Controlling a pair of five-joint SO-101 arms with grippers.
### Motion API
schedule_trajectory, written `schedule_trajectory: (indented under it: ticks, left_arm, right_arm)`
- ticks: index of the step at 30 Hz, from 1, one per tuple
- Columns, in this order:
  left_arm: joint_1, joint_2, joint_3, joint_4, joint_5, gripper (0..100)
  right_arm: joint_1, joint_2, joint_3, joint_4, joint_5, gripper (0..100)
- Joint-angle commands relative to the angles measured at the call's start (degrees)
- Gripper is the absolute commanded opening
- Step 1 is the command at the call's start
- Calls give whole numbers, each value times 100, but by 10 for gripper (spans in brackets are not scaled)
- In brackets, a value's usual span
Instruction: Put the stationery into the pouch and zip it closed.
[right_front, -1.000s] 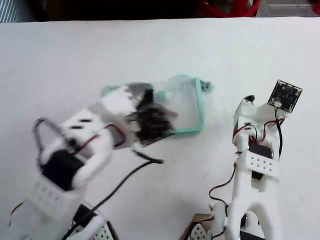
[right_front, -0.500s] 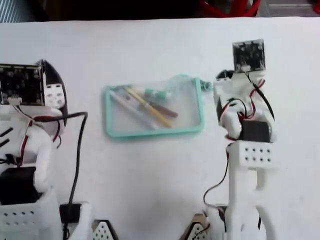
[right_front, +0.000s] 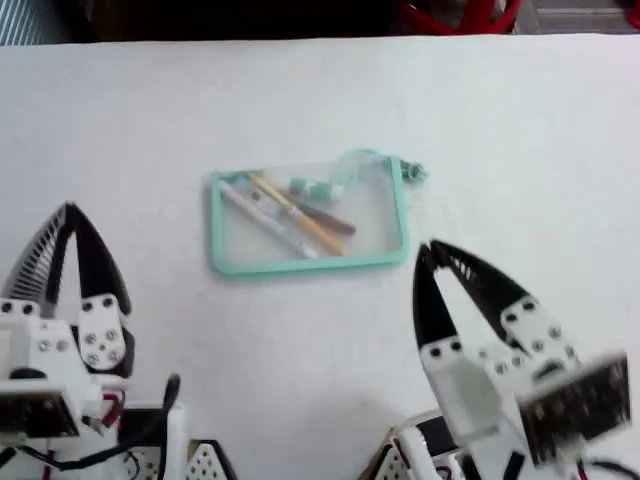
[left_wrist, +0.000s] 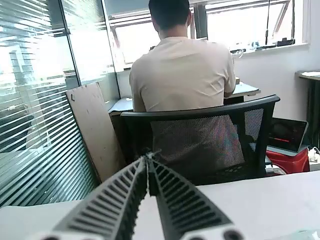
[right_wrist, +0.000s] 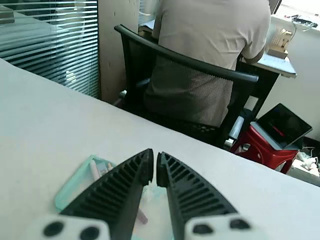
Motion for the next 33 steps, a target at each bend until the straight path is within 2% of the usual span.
schedule_trajectory:
  ticks: [1, 6, 10, 13, 18, 19, 24, 28, 33]
  left_arm:
    - [66, -470, 774, -220, 18, 24]
    - [110, -365, 1521, -290, 53, 24]
    - [75, -374, 2321, -809, 35, 24]
    - [110, -374, 3279, -1486, 18, 24]
    - [57, -374, 5152, -3226, -44, 24]
    - [57, -347, 5178, -3270, -176, 24]
    - [-13, -356, 5160, -2338, -888, 24]
    - [-22, -356, 5160, -1600, -967, 24]
    - [-22, -365, 5160, -378, -976, 24]
  right_arm:
    - [549, -892, 396, -4, 9, 18]
    - [1182, -2211, 1547, -295, 9, 18]
    - [1499, -1965, 2558, -760, 9, 21]
    - [1648, -1974, 3402, -1323, 9, 21]
    - [1701, -2141, 5029, -2457, 53, 22]
    - [1675, -2141, 5354, -2695, 53, 22]
    - [1666, -2141, 7015, -3829, 53, 22]
    - [1666, -2132, 8229, -4497, 53, 22]
    - [1657, -2114, 8211, -3987, 18, 19]
